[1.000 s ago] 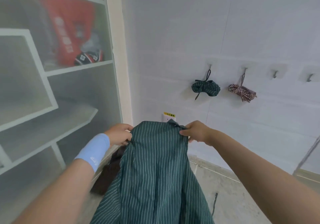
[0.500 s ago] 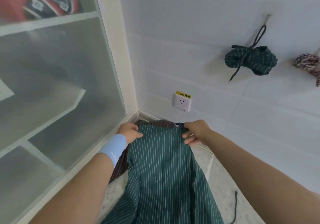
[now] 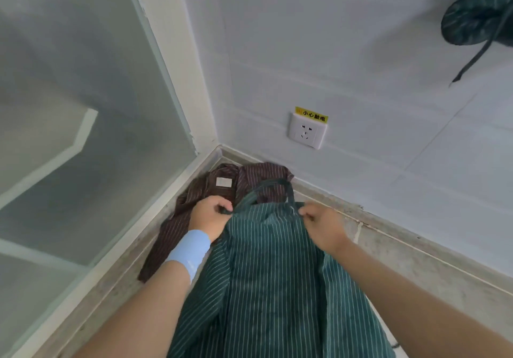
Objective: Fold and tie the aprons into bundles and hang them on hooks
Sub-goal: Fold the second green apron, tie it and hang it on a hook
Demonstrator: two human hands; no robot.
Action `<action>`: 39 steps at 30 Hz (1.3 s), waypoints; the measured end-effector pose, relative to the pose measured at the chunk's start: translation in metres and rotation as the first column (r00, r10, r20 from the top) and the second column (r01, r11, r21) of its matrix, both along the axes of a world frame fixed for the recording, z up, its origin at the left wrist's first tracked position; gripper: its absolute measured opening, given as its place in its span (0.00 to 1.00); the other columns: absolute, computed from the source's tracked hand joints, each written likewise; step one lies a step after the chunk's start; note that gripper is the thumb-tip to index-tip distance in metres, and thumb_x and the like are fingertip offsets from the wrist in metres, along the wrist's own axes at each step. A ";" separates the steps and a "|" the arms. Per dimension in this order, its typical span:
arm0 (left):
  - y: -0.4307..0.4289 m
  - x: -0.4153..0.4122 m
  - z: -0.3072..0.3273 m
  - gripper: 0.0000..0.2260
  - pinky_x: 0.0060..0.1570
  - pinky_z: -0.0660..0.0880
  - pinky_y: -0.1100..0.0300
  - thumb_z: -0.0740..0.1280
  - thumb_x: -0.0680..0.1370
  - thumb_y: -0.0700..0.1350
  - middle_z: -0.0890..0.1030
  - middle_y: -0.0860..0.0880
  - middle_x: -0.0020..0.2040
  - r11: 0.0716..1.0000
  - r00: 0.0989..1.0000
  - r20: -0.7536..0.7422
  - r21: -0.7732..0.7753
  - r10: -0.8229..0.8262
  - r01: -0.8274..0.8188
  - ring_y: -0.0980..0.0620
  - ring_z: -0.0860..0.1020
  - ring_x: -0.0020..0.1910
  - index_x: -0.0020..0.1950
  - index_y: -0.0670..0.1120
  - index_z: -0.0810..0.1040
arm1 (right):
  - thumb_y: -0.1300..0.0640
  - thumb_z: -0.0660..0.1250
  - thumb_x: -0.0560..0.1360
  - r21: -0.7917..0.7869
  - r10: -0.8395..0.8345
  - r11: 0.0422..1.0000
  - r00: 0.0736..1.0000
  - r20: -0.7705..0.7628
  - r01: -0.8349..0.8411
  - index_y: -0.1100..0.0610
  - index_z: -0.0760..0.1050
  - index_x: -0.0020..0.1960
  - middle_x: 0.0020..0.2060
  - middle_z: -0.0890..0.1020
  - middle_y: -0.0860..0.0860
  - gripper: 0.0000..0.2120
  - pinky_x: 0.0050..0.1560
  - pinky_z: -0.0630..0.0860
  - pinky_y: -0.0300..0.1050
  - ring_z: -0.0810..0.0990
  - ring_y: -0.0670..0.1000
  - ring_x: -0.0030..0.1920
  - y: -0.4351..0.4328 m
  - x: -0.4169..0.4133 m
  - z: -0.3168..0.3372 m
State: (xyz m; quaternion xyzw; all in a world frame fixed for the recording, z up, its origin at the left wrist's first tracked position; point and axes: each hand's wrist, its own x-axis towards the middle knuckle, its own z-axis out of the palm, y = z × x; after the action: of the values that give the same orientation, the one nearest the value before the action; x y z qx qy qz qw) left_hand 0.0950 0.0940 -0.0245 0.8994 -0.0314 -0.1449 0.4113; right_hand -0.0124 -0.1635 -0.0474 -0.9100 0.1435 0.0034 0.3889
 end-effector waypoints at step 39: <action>-0.031 -0.089 -0.085 0.14 0.52 0.79 0.59 0.67 0.77 0.39 0.81 0.54 0.46 0.843 0.748 -0.496 0.057 -0.442 0.535 0.62 0.76 0.35 0.60 0.52 0.82 | 0.72 0.59 0.75 -0.096 0.391 0.871 0.798 -0.458 -0.482 0.50 0.84 0.56 0.56 0.79 0.46 0.23 0.56 0.77 0.44 0.79 0.50 0.56 0.024 -0.069 -0.075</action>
State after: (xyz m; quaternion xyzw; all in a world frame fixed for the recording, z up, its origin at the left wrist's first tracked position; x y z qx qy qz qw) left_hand 0.0057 0.0629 -0.1097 0.8336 -0.1530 -0.4608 0.2636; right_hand -0.0818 -0.1398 -0.1223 -0.9307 0.0094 0.2761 0.2399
